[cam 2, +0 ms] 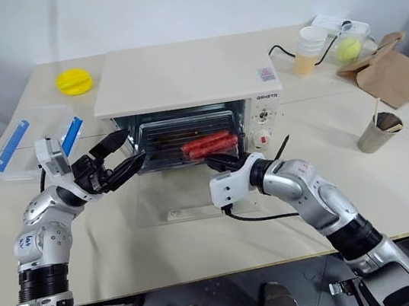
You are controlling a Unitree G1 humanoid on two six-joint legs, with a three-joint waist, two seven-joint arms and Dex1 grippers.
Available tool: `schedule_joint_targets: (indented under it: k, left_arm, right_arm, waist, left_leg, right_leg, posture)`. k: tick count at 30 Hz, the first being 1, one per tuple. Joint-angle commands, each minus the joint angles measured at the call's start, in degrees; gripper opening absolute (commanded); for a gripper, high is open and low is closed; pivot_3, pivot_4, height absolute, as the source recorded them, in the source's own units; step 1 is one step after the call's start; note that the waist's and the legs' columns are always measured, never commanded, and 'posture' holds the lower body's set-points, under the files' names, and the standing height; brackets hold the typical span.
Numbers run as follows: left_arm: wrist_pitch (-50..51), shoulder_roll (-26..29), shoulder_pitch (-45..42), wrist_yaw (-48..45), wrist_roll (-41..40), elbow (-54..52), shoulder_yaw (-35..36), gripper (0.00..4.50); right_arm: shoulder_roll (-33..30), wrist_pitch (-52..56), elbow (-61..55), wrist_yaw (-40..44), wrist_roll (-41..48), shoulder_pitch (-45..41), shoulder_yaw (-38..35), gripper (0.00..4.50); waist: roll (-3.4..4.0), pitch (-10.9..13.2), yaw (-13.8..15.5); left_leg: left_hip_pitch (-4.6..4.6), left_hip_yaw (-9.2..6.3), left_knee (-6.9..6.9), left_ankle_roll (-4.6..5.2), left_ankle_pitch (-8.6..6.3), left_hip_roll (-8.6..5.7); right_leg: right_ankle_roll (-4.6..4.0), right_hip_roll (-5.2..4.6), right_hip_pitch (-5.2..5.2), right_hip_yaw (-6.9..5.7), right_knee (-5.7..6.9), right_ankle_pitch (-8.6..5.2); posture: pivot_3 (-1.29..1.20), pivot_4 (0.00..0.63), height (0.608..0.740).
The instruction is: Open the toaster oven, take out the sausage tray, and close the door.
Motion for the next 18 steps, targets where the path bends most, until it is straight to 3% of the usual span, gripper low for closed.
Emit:
schedule_joint_targets:
  k: [1, 10, 18]
  left_arm:
    - [0.2, 1.6, 0.2, -2.1, 0.2, -0.2, 0.0, 4.5]
    - [4.9, 5.5, 2.5, -7.6, -1.3, -0.8, -0.8, 4.5]
    - [10.0, 15.6, 6.5, -13.3, 1.2, -1.6, -1.1, 4.5]
  right_arm:
    - [-2.8, -0.5, -7.5, 0.6, 1.6, 4.2, -4.2, 0.01]
    - [-7.5, -3.4, -15.4, 0.7, 3.7, 14.5, -9.8, 0.01]
    - [-9.6, -10.4, -15.6, -1.2, 4.4, 17.8, -12.6, 0.01]
  waist:
    - [-0.01, 0.0, 0.6]
    - [-0.05, 0.0, 1.2]
    - [-0.07, 0.0, 1.1]
  left_leg:
    - [0.0, 0.0, 0.0, 0.0, 0.0, -0.01]
    - [-0.02, 0.02, 0.09, 0.0, 0.0, -0.05]
    - [-0.02, 0.01, 0.09, 0.0, 0.0, -0.03]
  right_leg:
    - [0.0, 0.0, 0.0, 0.0, 0.0, 0.0]
    - [0.0, 0.01, 0.04, 0.01, -0.04, 0.0]
    - [-0.02, 0.03, 0.03, 0.01, -0.04, -0.01]
  posture:
    - [0.0, 0.15, 0.74]
    - [0.0, 0.15, 0.74]
    - [0.0, 0.15, 0.74]
